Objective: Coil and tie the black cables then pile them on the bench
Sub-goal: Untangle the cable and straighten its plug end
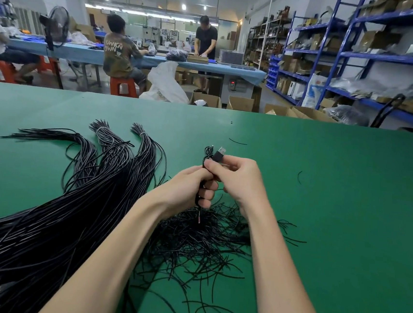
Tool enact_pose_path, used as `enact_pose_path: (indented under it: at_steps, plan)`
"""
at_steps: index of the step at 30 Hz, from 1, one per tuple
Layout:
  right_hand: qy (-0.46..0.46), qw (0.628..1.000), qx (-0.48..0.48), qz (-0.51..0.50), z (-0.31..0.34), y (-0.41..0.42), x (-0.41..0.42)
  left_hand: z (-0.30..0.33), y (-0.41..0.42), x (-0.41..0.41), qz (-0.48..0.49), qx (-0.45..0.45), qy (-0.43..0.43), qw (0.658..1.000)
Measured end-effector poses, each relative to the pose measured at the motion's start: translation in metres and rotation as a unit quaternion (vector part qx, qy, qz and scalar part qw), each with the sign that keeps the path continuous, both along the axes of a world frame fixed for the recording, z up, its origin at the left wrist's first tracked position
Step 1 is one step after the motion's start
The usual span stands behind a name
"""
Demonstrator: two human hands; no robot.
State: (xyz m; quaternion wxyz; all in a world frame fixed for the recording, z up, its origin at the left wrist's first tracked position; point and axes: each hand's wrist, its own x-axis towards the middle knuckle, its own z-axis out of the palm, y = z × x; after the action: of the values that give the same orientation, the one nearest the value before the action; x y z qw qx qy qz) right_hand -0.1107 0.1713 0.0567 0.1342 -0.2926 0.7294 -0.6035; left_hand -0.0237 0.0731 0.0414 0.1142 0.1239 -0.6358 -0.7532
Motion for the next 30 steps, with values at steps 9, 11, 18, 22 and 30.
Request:
enact_pose_path:
  at_steps: [9, 11, 18, 22, 30]
  plan:
    - [-0.020, 0.989, 0.044, 0.137, 0.000, 0.019, -0.016, 0.009, -0.002, 0.009, -0.119, 0.024, -0.053, 0.991]
    - [-0.014, 0.991, 0.027, 0.134, 0.001, 0.019, -0.017, 0.010, -0.002, 0.010, -0.135, 0.083, -0.047, 0.986]
    - [-0.006, 0.996, 0.023, 0.082, -0.002, 0.013, -0.016, 0.003, -0.009, 0.010, -0.074, 0.177, -0.040, 0.981]
    - [-0.066, 0.996, -0.029, 0.055, -0.005, 0.009, -0.017, 0.003, -0.009, 0.007, -0.006, 0.141, -0.015, 0.990]
    - [-0.194, 0.973, -0.097, 0.075, -0.005, 0.011, -0.018, 0.010, -0.011, 0.010, 0.005, 0.152, -0.008, 0.988]
